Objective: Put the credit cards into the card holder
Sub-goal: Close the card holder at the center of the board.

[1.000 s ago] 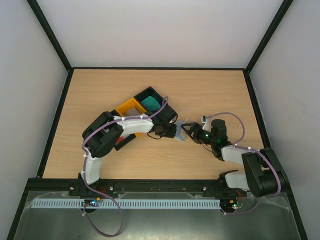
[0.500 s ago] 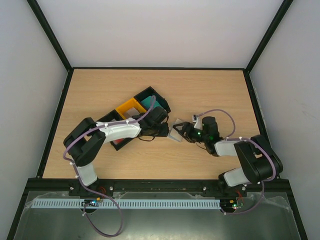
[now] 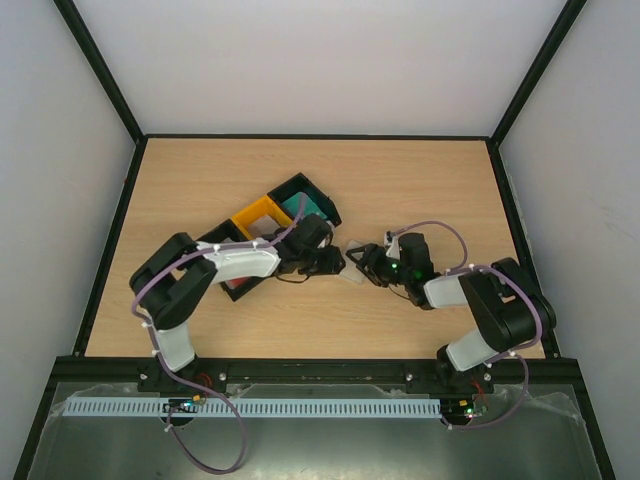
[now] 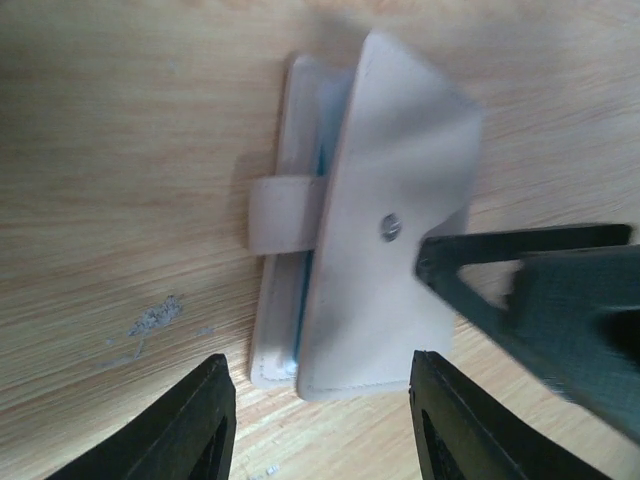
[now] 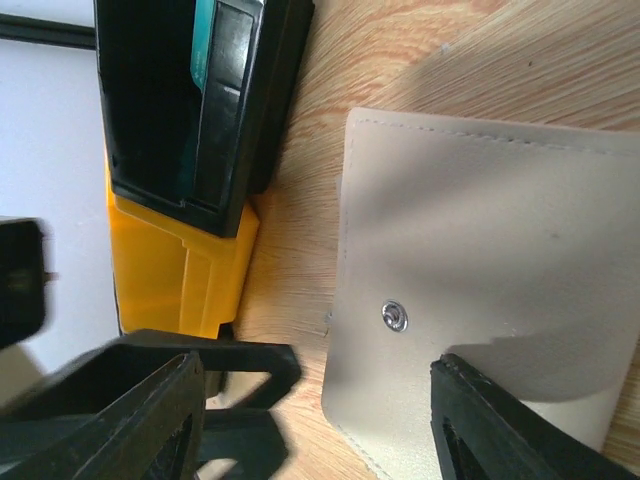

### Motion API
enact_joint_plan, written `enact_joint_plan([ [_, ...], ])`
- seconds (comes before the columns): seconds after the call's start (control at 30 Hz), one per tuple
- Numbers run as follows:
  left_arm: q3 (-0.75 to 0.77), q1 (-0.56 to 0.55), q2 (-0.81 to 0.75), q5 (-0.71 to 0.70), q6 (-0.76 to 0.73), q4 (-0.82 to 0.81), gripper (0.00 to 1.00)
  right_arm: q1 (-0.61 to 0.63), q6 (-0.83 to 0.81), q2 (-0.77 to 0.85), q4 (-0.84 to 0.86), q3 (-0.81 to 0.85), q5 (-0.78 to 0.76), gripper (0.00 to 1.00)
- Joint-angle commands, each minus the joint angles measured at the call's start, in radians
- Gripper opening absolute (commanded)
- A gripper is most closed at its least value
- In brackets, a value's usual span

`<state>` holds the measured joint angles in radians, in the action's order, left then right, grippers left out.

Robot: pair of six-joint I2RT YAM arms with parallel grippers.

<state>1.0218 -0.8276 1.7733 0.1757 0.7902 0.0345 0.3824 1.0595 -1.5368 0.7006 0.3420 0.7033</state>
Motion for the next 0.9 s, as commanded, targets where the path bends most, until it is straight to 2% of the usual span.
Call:
enact_joint_plan([
  [0.0, 0.023, 0.014, 0.093, 0.102, -0.010, -0.043, 0.49, 0.003, 0.026, 0.036, -0.020, -0.009, -0.081, 0.61],
  [0.2, 0.064, 0.020, 0.154, 0.095, -0.039, -0.010, 0.39, 0.003, -0.011, 0.145, -0.119, -0.001, -0.139, 0.61],
  [0.37, 0.060, 0.026, 0.166, 0.064, -0.051, 0.030, 0.31, 0.003, -0.169, 0.210, -0.378, 0.082, -0.304, 0.62],
  [0.5, 0.048, 0.031, 0.167, 0.062, -0.059, 0.039, 0.29, 0.003, -0.308, 0.154, -0.544, 0.183, -0.422, 0.62],
  [0.6, 0.053, 0.033, 0.170, 0.064, -0.077, 0.052, 0.30, 0.003, -0.395, 0.075, -0.612, 0.257, -0.449, 0.63],
  [0.77, 0.059, 0.036, 0.168, 0.068, -0.101, 0.070, 0.33, 0.003, -0.501, -0.028, -0.641, 0.341, -0.419, 0.62],
  [0.87, 0.065, 0.040, 0.164, 0.075, -0.110, 0.076, 0.35, 0.003, -0.517, -0.069, -0.619, 0.350, -0.348, 0.54],
])
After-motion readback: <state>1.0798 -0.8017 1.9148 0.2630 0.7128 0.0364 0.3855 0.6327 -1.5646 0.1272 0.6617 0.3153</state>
